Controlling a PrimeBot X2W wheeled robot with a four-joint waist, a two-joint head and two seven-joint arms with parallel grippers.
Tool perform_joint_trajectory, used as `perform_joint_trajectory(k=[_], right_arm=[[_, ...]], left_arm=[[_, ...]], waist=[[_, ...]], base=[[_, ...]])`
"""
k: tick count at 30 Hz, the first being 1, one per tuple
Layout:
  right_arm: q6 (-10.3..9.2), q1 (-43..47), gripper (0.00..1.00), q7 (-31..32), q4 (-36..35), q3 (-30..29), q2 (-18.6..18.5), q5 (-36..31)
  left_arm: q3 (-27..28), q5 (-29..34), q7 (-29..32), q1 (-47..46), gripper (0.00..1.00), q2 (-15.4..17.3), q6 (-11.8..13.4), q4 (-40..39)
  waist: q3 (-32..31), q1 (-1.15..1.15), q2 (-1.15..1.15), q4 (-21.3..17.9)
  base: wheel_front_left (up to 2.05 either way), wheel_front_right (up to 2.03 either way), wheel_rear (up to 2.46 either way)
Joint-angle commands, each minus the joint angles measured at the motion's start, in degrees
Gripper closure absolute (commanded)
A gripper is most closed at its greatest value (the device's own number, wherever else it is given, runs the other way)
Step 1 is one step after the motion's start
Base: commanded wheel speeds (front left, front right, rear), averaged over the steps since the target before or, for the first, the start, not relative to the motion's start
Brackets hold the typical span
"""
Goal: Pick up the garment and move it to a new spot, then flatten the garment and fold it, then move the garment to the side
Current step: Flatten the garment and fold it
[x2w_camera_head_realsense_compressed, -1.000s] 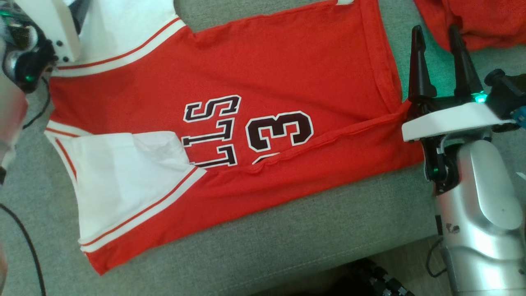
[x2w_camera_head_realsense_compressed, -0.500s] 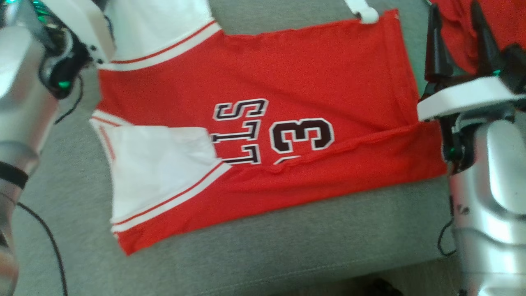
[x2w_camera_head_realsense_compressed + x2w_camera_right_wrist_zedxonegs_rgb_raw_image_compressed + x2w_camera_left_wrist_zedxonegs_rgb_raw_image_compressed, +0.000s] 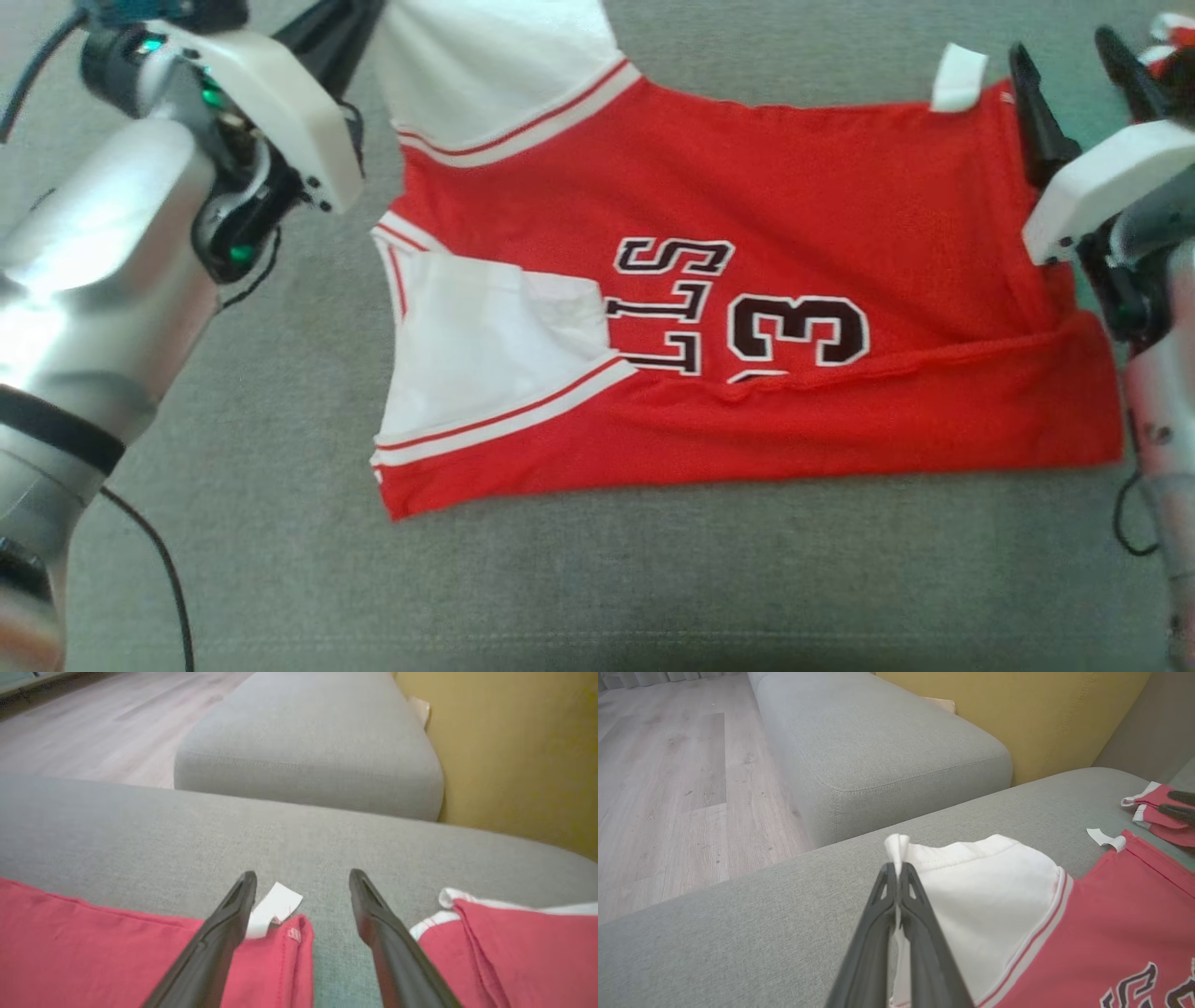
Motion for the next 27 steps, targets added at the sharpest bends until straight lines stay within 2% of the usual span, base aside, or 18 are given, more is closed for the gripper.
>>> perform_joint_trajectory(k=[1, 6, 18, 19, 20, 27], right_arm=[[-0.04, -1.66, 0.0, 0.55, -1.13, 0.84, -0.79, 0.79], [-0.04, -4.2, 0.0, 3.97, 4.4, 4.72, -3.44, 4.36], [-0.04, -9.76, 0.0, 7.88, 13.55, 12.71, -6.53, 11.17], [-0.04, -10.01, 0.09, 8.58, 14.18, 13.44, -6.74, 11.77], [-0.04, -10.33, 1.0, 8.83, 14.53, 14.34, -7.15, 12.1], [-0.04, -13.99, 1.0, 5.16, 16.18, 16.21, -8.87, 13.58]], left_arm=[[2.0, 0.11, -0.65, -2.13, 1.0, 2.18, 0.08, -1.23], [0.92, 0.37, -0.11, -1.92, 1.0, 2.27, 0.08, -3.46], [0.42, 0.45, 0.12, -2.42, 1.0, 2.18, 0.27, -4.45], [0.32, 0.51, 0.07, -2.43, 1.0, 2.13, 0.27, -4.24], [0.23, 0.57, -0.04, -2.43, 1.0, 2.1, 0.26, -3.97], [0.53, 0.63, -1.23, -3.41, 1.0, 2.44, 0.24, -0.97]], waist=[[0.3, 0.0, 0.0, 0.58], [1.42, 0.0, 0.0, 1.36], [2.88, 0.0, 0.0, 1.71], [2.84, 0.0, 0.0, 1.72], [2.78, 0.0, 0.0, 1.71], [2.33, 0.0, 0.0, 0.98]], base=[[0.0, 0.0, 0.0], [0.0, 0.0, 0.0], [0.0, 0.0, 0.0], [0.0, 0.0, 0.0], [0.0, 0.0, 0.0], [0.0, 0.0, 0.0]])
